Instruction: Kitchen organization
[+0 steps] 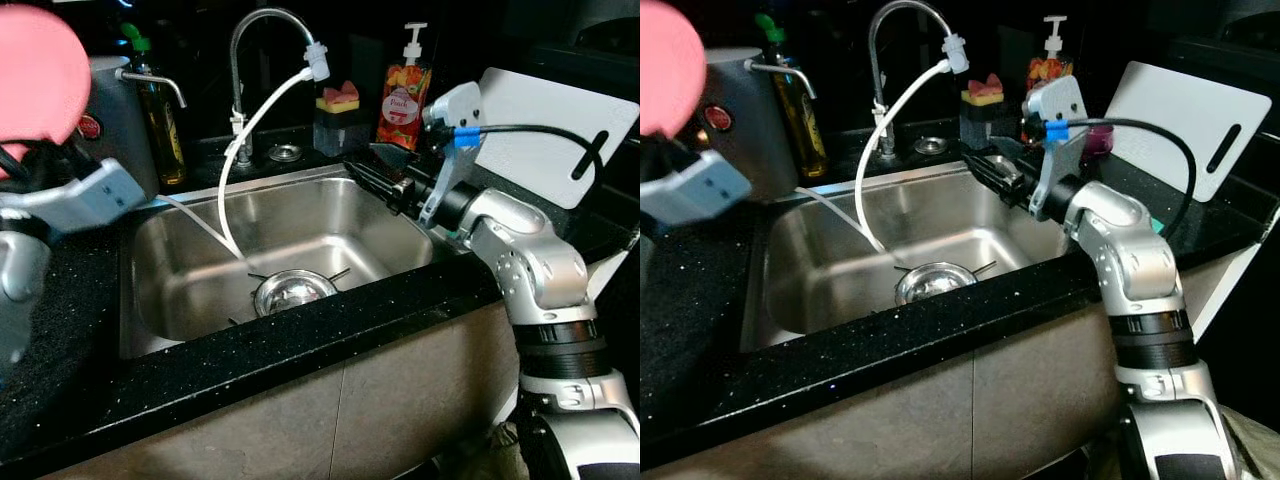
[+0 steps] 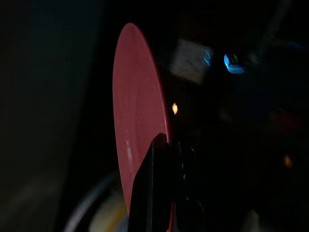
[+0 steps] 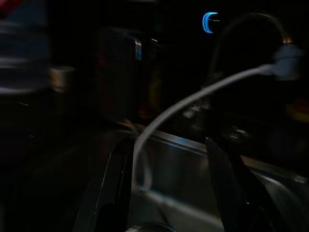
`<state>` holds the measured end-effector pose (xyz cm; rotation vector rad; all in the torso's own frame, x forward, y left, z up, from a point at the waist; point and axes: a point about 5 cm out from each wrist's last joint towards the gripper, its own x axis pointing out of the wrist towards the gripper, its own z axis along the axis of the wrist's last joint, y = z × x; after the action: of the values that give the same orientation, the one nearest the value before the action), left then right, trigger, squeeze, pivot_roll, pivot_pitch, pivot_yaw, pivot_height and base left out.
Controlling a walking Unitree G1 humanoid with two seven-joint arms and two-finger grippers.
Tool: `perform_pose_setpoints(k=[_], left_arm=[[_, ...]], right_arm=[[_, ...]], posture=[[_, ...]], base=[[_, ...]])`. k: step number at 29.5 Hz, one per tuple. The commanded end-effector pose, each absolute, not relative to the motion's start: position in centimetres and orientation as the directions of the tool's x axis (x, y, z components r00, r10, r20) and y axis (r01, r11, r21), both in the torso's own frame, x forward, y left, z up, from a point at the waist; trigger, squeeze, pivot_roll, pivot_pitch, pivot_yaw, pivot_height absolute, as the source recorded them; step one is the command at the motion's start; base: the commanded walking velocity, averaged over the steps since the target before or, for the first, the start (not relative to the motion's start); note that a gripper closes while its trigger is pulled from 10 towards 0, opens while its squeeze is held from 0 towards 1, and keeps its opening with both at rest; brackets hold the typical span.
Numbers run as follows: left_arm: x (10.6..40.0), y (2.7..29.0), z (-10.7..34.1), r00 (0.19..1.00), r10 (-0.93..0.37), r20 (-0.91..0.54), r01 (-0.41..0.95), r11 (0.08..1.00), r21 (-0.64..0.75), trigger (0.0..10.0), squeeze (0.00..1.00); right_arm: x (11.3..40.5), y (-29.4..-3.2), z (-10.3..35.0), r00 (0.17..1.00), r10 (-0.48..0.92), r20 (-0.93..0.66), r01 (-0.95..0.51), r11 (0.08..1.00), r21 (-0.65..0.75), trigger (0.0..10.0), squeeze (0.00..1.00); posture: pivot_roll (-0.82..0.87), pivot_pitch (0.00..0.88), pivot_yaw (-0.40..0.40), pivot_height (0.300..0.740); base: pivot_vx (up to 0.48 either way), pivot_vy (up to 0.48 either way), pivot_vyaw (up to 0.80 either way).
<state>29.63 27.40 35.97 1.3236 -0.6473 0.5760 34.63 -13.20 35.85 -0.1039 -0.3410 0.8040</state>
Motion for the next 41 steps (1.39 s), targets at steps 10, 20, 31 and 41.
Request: perform_pose_setpoints(k=[10,20,31,41], left_arm=[[31.1,19.4,33.2,0.686,-0.345,0.641,-0.559,0.313,0.768,10.0,0.0],[31.2,14.2,31.2,0.621,-0.538,0.57,-0.422,0.383,0.822,10.0,0.0],[30.9,12.6,30.6,0.583,-0.609,0.538,-0.375,0.385,0.843,10.0,0.0],[30.2,10.8,29.5,0.531,-0.679,0.507,-0.322,0.392,0.862,10.0,0.0]], right_arm=[[33.4,-11.0,37.4,0.485,0.81,0.329,-0.866,0.496,0.057,10.0,0.0],[34.7,-8.7,37.4,0.554,0.771,0.313,-0.831,0.494,0.255,10.0,0.0],[35.4,-7.8,37.4,0.604,0.735,0.307,-0.794,0.528,0.301,10.0,0.0],[36.6,-7.2,37.1,0.662,0.692,0.289,-0.745,0.566,0.352,9.0,0.0]], posture=[[0.07,0.105,-0.027,0.74],[0.08,0.113,-0.026,0.74],[0.08,0.115,-0.023,0.74],[0.09,0.115,-0.026,0.74]], base=[[0.0,0.0,0.0],[0.0,0.0,0.0],[0.0,0.0,0.0],[0.0,0.0,0.0]])
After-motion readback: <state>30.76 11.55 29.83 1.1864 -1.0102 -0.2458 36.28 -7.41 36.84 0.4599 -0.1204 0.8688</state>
